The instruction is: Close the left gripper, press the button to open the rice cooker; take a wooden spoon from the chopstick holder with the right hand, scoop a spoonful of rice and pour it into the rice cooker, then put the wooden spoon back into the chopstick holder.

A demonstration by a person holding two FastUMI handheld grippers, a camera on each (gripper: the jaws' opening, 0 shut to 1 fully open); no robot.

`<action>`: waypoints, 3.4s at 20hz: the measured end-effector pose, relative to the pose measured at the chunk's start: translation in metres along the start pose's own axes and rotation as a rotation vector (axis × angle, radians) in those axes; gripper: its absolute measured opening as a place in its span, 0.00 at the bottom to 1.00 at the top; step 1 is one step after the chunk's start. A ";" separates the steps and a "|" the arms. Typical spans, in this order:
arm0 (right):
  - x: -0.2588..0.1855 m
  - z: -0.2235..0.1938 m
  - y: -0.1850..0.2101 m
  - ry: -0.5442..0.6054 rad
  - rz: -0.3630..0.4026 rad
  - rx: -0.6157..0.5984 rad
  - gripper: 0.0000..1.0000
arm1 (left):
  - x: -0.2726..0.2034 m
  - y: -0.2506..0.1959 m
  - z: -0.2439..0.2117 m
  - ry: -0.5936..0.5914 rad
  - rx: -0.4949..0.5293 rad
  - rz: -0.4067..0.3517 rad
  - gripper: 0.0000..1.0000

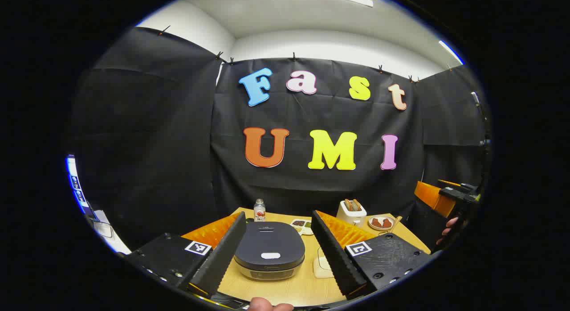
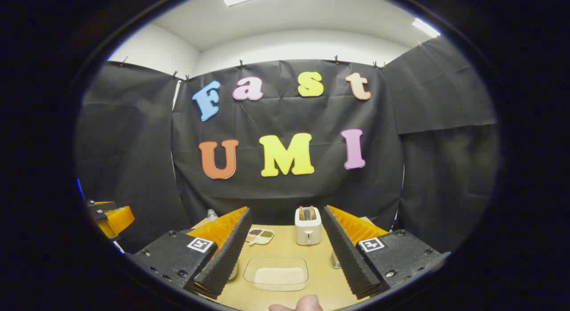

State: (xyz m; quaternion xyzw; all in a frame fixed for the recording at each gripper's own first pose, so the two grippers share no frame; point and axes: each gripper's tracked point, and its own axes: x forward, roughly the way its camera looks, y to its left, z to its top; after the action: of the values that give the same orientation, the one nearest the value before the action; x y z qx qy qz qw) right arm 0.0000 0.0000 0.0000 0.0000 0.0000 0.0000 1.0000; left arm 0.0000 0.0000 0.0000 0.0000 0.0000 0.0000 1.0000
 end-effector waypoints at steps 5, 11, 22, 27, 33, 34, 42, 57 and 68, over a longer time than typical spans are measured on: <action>0.000 -0.001 -0.008 0.006 -0.003 0.002 1.00 | 0.004 -0.004 -0.001 0.005 -0.005 -0.004 0.95; 0.001 -0.001 -0.019 0.012 -0.009 0.004 1.00 | 0.009 -0.008 -0.009 0.027 -0.008 -0.008 0.94; 0.012 0.005 -0.028 -0.002 -0.023 0.006 1.00 | 0.020 -0.005 -0.014 0.064 -0.014 -0.004 0.95; 0.022 -0.003 -0.037 0.016 -0.041 0.010 1.00 | 0.030 -0.006 -0.024 0.108 -0.010 -0.005 0.95; 0.041 -0.014 -0.050 0.048 -0.040 0.010 1.00 | 0.055 0.002 -0.071 0.306 -0.054 -0.005 0.95; 0.045 -0.016 -0.054 0.053 -0.044 0.013 1.00 | 0.056 0.000 -0.075 0.335 -0.066 -0.016 0.92; 0.079 -0.034 -0.084 0.097 -0.068 0.044 1.00 | 0.091 0.017 -0.130 0.561 -0.102 0.015 0.06; 0.105 -0.062 -0.135 0.163 -0.161 0.055 1.00 | 0.135 0.022 -0.220 0.806 -0.187 0.002 0.00; 0.110 -0.068 -0.108 0.171 -0.093 0.054 1.00 | 0.128 0.025 -0.229 0.824 -0.154 -0.016 0.00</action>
State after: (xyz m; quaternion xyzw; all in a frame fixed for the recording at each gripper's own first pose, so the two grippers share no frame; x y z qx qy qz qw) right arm 0.1098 -0.1084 -0.0676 0.0267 0.0855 -0.0464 0.9949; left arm 0.1275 0.0246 -0.2287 -0.0749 0.4002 -0.0076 0.9133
